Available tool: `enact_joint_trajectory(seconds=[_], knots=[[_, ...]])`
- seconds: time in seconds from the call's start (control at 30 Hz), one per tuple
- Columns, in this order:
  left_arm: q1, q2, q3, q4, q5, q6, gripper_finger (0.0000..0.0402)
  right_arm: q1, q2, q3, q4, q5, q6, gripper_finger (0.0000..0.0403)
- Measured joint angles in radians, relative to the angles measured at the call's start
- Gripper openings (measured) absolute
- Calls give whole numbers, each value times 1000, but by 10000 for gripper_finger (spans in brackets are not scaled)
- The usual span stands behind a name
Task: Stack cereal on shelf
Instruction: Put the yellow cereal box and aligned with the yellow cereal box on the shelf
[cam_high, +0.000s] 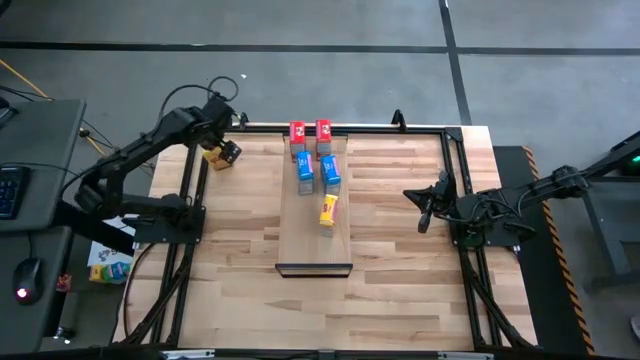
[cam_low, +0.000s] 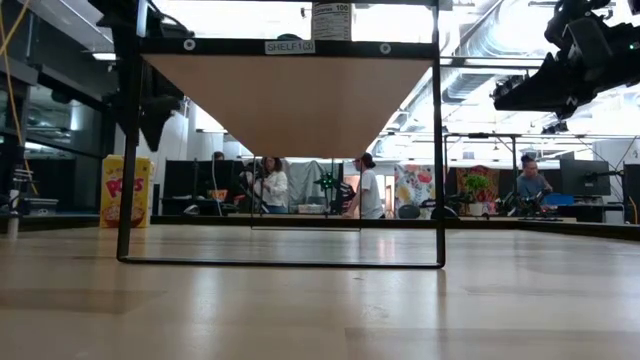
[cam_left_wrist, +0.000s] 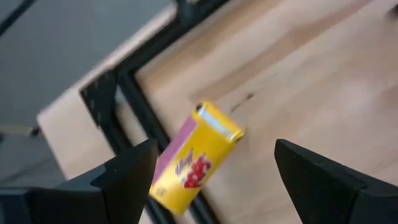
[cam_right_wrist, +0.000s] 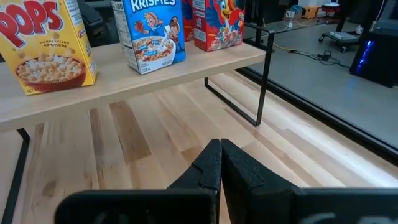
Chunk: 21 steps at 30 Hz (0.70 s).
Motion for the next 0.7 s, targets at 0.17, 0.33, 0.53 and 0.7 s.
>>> enact_joint_trajectory(seconds=[0.17, 0.33, 0.53, 0.7], knots=[[-35, 74, 1, 3, -110, -49, 317, 0, 0, 0, -13, -4, 8, 0], [-29, 141, 0, 1, -116, -39, 317, 0, 0, 0, -16, -6, 9, 0], [-3, 200, -1, 2, -113, 0, 317, 0, 0, 0, -39, -16, 32, 0], [9, 236, -1, -9, -91, 19, 317, 0, 0, 0, -50, -16, 37, 0]])
